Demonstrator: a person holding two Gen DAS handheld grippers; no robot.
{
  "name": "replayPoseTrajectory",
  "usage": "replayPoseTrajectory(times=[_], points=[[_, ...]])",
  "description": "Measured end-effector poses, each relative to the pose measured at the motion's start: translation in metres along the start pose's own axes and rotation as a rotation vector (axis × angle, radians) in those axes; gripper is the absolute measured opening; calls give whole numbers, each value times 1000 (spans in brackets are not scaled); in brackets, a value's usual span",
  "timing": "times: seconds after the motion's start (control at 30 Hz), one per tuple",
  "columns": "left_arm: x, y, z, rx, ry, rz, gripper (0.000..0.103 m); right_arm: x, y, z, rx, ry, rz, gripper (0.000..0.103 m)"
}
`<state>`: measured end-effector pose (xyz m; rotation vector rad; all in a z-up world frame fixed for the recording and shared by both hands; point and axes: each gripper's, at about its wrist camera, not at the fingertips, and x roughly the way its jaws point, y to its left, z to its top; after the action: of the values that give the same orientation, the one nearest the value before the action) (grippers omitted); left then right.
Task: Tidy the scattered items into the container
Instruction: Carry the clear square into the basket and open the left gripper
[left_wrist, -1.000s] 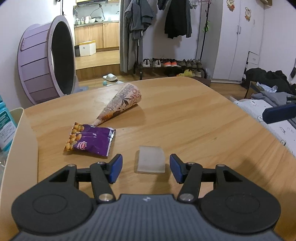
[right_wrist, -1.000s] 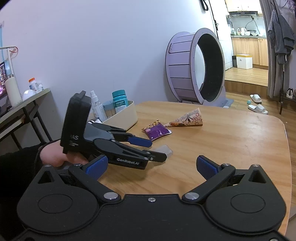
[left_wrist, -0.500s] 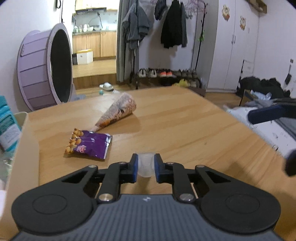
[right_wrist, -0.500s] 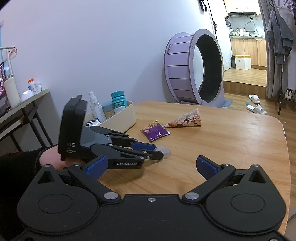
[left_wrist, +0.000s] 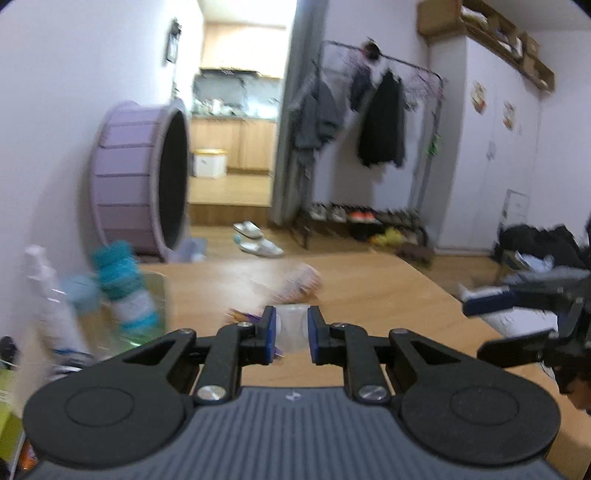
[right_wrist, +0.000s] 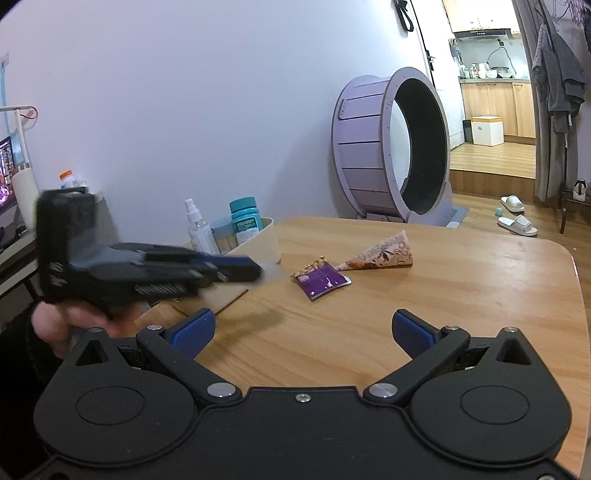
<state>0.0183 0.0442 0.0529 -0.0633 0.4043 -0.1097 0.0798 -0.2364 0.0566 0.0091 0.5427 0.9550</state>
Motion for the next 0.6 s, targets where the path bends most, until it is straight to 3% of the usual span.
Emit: replayPoseTrajectory(times=[0.4, 0.6], points=[[-6, 64, 2, -59, -23, 229, 22, 19, 19, 2, 27, -76, -57, 103], [-11, 78, -2, -78, -5, 251, 41, 29, 25, -6, 19, -54, -96, 103]])
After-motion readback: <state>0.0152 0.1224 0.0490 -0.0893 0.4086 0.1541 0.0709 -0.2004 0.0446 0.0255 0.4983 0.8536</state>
